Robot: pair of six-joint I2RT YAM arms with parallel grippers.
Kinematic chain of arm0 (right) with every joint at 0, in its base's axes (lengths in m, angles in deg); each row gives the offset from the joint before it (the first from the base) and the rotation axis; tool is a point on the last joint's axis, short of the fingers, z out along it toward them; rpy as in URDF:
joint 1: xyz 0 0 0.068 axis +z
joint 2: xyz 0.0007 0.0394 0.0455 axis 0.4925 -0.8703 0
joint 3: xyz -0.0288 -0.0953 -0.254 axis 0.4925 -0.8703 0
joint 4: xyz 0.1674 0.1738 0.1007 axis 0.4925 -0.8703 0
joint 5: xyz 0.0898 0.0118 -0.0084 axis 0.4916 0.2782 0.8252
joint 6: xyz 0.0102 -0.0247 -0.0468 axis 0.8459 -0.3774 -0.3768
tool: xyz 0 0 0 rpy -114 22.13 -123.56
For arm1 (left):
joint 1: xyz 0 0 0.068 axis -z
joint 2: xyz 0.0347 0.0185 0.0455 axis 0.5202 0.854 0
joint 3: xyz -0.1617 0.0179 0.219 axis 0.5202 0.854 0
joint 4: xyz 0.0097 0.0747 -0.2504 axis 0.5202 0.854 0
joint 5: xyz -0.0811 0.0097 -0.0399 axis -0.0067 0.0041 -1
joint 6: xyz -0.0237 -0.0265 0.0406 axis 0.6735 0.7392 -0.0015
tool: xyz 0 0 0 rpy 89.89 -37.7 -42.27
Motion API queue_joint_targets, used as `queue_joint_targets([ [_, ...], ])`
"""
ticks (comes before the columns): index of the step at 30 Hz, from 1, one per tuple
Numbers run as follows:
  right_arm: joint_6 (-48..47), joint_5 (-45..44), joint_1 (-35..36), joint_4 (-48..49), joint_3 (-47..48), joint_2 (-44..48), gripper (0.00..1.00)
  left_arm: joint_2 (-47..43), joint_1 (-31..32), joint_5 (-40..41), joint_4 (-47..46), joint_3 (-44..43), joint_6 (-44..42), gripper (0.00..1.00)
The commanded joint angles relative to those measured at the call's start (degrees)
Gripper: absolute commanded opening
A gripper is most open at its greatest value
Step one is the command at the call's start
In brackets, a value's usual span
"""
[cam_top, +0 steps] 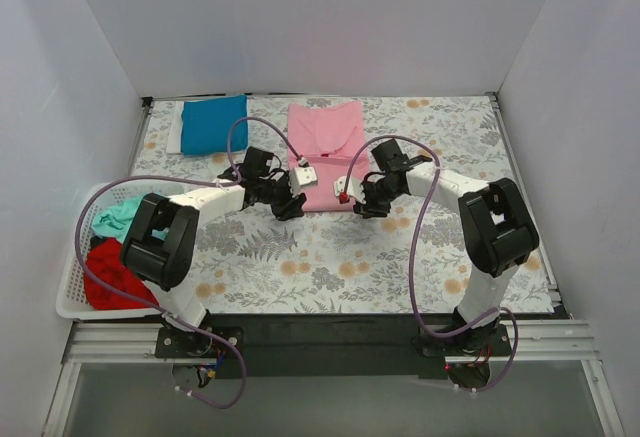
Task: Fold and stack the t-shirts
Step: Fold the tshirt
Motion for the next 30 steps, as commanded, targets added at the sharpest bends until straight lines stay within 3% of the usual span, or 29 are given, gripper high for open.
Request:
queue_joint_targets([
  [1, 0.55, -1.60, -0.28, 5.06, -0.42, -1.41, 0.43, 1.55, 1.03, 3.47, -4.92, 0.85, -1.58, 0.41],
  [12, -0.24, -5.47, -0.28, 9.64, -3.15, -4.58, 0.38, 6.48, 1.65, 9.28, -8.09, 3.23, -6.77, 0.39],
  [14, -0.50, -5.30, -0.37, 9.46, -3.93, -3.79, 0.34, 6.83, 1.65, 9.72, -8.01, 3.40, -7.56, 0.34],
  [15, -0.85, -5.21, -0.37, 9.20, -4.29, -2.48, 0.34, 6.83, 1.73, 9.90, -7.92, 3.49, -7.82, 0.25],
  [18, -1.47, -3.98, -0.37, 7.18, -4.12, 0.59, 0.35, 6.66, 1.65, 9.99, -7.04, 3.58, -8.53, 0.13],
  [21, -1.56, -2.49, -0.37, 6.12, -3.33, 3.41, 0.37, 6.22, 1.73, 9.72, -5.81, 3.40, -9.23, 0.10],
  [27, -1.64, -2.13, -0.28, 5.59, -0.60, 1.67, 0.41, 5.95, 1.65, 9.55, -5.28, 3.23, -9.50, 0.13],
  [30, -1.99, -2.13, -0.28, 5.24, 0.54, -0.70, 0.42, 6.13, 1.65, 10.07, -5.10, 2.61, -9.23, 0.25],
])
